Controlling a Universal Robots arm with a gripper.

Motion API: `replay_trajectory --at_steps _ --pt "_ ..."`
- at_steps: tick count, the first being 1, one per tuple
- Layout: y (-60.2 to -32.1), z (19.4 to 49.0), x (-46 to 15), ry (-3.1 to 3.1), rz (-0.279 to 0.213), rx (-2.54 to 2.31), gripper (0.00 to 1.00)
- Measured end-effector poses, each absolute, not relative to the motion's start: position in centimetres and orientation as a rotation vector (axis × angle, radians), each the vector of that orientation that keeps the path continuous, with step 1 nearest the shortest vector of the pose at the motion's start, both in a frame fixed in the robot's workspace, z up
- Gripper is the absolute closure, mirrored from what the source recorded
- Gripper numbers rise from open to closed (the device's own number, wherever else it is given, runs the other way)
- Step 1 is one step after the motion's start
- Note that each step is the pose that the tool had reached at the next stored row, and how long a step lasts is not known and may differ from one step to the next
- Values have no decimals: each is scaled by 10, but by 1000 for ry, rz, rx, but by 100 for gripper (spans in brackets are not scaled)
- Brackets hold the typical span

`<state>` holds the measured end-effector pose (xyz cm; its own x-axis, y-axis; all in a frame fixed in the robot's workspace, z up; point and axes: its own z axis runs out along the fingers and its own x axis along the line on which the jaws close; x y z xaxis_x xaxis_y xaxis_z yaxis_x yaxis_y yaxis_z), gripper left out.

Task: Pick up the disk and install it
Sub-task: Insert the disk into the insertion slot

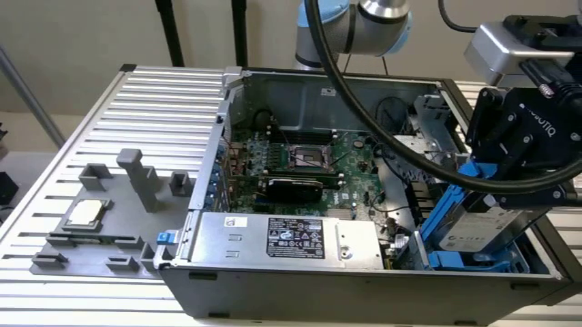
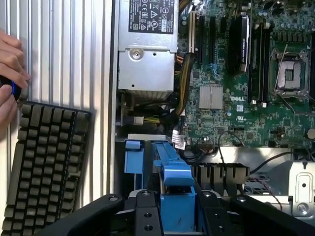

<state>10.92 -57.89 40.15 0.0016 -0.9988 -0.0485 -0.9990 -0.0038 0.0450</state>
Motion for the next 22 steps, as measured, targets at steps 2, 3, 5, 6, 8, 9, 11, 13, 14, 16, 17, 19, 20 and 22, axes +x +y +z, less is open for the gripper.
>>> replay_trajectory --at_steps 2,3,5,6,8,9,11,13,14,16,17,19,20,22 --pt "-579 400 109 2215 104 -2222 100" --pt "-579 399 109 2214 104 -2223 100" --pt "-579 397 108 2214 104 -2223 100" --pt "-579 396 108 2214 104 -2223 100" --pt "-579 393 108 2213 104 -2224 100" --pt "-579 391 107 2212 104 -2225 100" --pt "-579 388 107 2211 104 -2226 100" --pt "-579 384 107 2210 104 -2227 100" --pt "-579 382 107 2209 104 -2228 100" --pt "-579 379 107 2208 104 -2229 100" --pt "-579 378 106 2208 104 -2229 100" --pt "-579 375 106 2206 104 -2231 100" --pt "-579 373 106 2206 104 -2231 100" --pt "-579 370 106 2205 104 -2232 100"
